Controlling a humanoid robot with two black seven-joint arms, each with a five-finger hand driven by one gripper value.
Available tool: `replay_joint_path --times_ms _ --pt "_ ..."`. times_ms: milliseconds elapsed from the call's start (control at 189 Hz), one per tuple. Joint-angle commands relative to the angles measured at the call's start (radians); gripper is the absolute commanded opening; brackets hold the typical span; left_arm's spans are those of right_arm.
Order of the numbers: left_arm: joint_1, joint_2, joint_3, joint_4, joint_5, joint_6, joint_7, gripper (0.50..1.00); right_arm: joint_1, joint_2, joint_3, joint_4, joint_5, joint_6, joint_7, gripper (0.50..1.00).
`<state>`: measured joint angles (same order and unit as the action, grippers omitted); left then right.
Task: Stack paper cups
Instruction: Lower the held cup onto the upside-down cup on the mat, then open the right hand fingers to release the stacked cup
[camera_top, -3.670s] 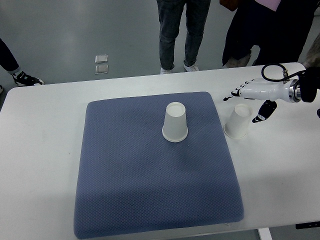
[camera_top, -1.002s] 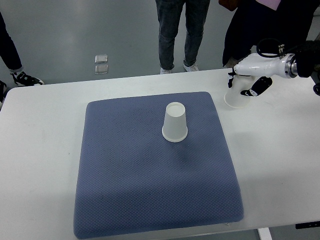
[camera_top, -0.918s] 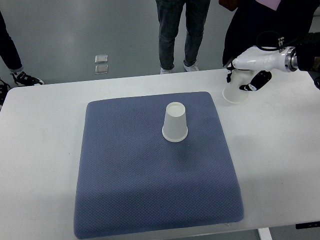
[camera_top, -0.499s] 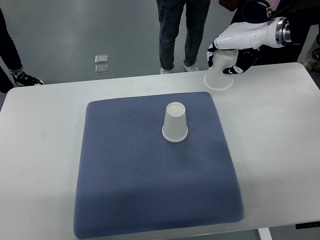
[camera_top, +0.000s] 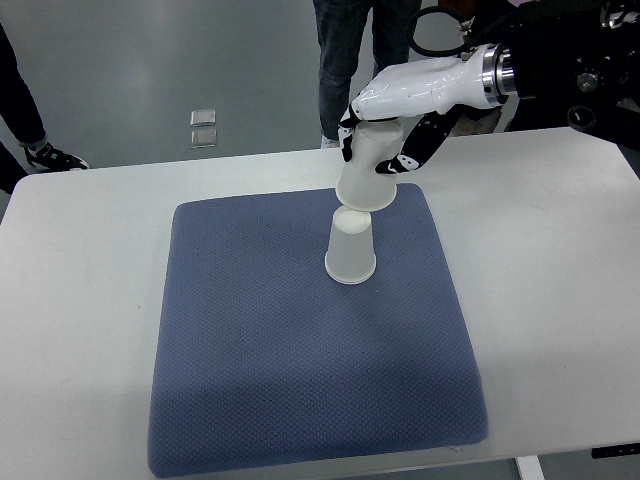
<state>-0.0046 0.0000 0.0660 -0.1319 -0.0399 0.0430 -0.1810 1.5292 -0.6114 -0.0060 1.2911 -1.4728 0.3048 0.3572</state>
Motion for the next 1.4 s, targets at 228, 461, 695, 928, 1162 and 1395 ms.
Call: replay_joint_path --times_ms 228,461,695,928,1162,1395 --pt "0.000 0.000 0.000 0.000 0.000 0.000 0.000 1.000 -0.027 0.074 -0.005 -0.007 -0.003 0.002 -0.004 0.625" --pt "0.000 0.000 0.000 0.000 0.000 0.000 0.000 1.000 -0.058 0.104 -0.005 -0.052 -0.012 -0.003 -0.007 0.627" --pt "0.000 0.000 0.000 0.000 0.000 0.000 0.000 1.000 -0.064 0.114 -0.005 -0.064 -0.012 -0.003 -0.007 0.627" --pt "0.000 0.000 0.000 0.000 0.000 0.000 0.000 1.000 -0.083 0.125 -0.005 -0.078 -0.014 -0.010 -0.007 0.627" --pt "0.000 0.000 0.000 0.000 0.000 0.000 0.000 1.000 -0.112 0.139 0.000 -0.093 -0.029 -0.018 -0.006 0.627" --pt "0.000 0.000 0.000 0.000 0.000 0.000 0.000 1.000 -0.138 0.154 0.000 -0.104 -0.034 -0.032 -0.006 0.641"
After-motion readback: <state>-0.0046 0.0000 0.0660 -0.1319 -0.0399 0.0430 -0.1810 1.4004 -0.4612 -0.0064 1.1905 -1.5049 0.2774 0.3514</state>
